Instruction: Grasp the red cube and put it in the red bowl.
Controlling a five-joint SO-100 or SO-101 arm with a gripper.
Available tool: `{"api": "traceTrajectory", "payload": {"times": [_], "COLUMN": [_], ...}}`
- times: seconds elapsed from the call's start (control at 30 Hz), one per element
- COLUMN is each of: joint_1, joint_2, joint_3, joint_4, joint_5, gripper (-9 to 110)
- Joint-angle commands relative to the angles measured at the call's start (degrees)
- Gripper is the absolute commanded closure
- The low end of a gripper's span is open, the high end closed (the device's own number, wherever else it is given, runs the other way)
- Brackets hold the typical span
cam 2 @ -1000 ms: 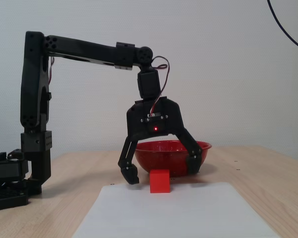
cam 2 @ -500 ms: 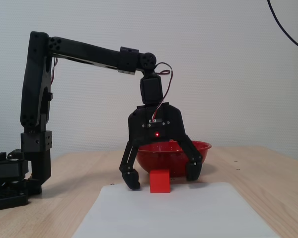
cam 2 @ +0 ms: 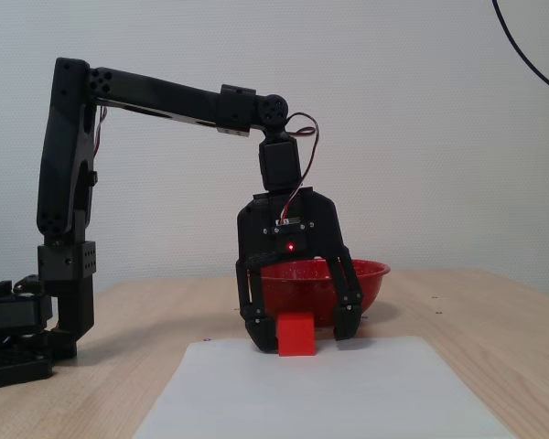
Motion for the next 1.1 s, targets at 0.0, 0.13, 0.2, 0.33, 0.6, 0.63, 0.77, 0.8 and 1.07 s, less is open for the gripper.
{"api": "traceTrajectory", "payload": {"times": [0.0,0.13,0.2,0.33,0.6,0.63,0.77,0.8,1.07], "joint_1": [-0.35,-0.18,-0.18,-0.26,-1.05,-1.23,-1.58,-1.49,1.05], "joint_2": [2.90,3.08,3.08,3.16,4.39,4.48,4.92,5.01,5.71], "joint_3": [-5.54,-5.27,-5.27,-5.89,-18.11,-20.30,-29.53,-31.82,-43.24], "joint_4": [0.18,0.00,0.00,1.23,13.62,15.38,22.41,23.99,31.03], "joint_5": [-0.53,-0.09,0.00,-0.18,-4.04,-4.31,-5.10,-5.10,-5.01], "gripper": [73,79,84,101,101,101,101,101,101]}}
